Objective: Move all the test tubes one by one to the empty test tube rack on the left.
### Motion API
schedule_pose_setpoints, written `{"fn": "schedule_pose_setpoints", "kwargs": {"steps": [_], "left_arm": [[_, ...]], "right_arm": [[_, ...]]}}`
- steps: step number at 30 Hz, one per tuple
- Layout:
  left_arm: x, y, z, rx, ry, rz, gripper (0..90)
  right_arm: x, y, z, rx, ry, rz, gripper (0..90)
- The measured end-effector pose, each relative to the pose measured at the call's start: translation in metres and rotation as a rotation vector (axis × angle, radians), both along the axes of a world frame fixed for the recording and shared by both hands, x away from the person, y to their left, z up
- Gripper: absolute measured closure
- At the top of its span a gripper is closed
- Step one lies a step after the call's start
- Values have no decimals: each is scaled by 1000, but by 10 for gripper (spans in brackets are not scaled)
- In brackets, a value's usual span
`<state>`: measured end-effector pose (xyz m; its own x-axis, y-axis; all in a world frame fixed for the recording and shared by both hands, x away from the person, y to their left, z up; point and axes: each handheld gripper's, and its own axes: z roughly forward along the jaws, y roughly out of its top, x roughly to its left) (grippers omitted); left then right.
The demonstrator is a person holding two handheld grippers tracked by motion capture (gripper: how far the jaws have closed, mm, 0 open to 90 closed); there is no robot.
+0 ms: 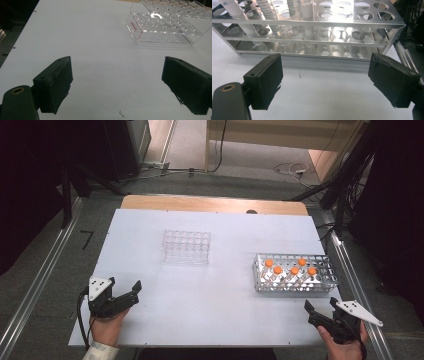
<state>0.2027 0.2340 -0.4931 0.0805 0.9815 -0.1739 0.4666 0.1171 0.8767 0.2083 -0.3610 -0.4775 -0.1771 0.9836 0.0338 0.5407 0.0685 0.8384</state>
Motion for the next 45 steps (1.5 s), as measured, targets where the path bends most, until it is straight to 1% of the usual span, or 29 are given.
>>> {"fn": "schedule_pose_setpoints", "kwargs": {"steps": [2,4,6,8,12,20,25,26,31,32,35,36,37,41,43,45], "left_arm": [[1,0,0,1,-5,0,102],[1,0,1,5,-7,4,100],[0,0,1,5,-17,5,92],[-1,-1,2,15,-23,4,92],[-1,-2,2,17,-22,2,92],[0,-4,2,23,-25,-4,92],[0,-4,2,25,-25,-7,92],[0,-4,2,26,-25,-7,92],[0,-4,2,27,-23,-7,92],[0,-5,2,26,-22,-9,92],[1,-5,2,26,-21,-11,92],[1,-5,2,29,-20,-11,92],[1,-6,2,29,-20,-11,92],[1,-6,1,30,-18,-12,92],[1,-6,1,30,-19,-12,92],[1,-6,1,31,-17,-11,92]], "right_arm": [[0,0,0,-2,-3,-1,111],[0,0,1,-9,-16,2,110],[-1,1,2,-8,-19,2,110],[0,2,2,-12,-24,10,110],[0,3,2,-15,-22,15,111],[1,7,6,-15,-46,26,116],[3,8,7,-12,-51,28,119],[5,8,9,-17,-57,33,128],[8,10,12,-16,-59,40,159],[10,11,13,-13,-62,55,183],[13,13,14,-19,-66,61,204],[16,15,16,-22,-73,68,235],[18,16,17,-25,-74,76,246],[23,17,17,-19,-63,79,256],[26,18,19,-24,-65,79,268],[30,20,21,-47,-73,75,293]]}}
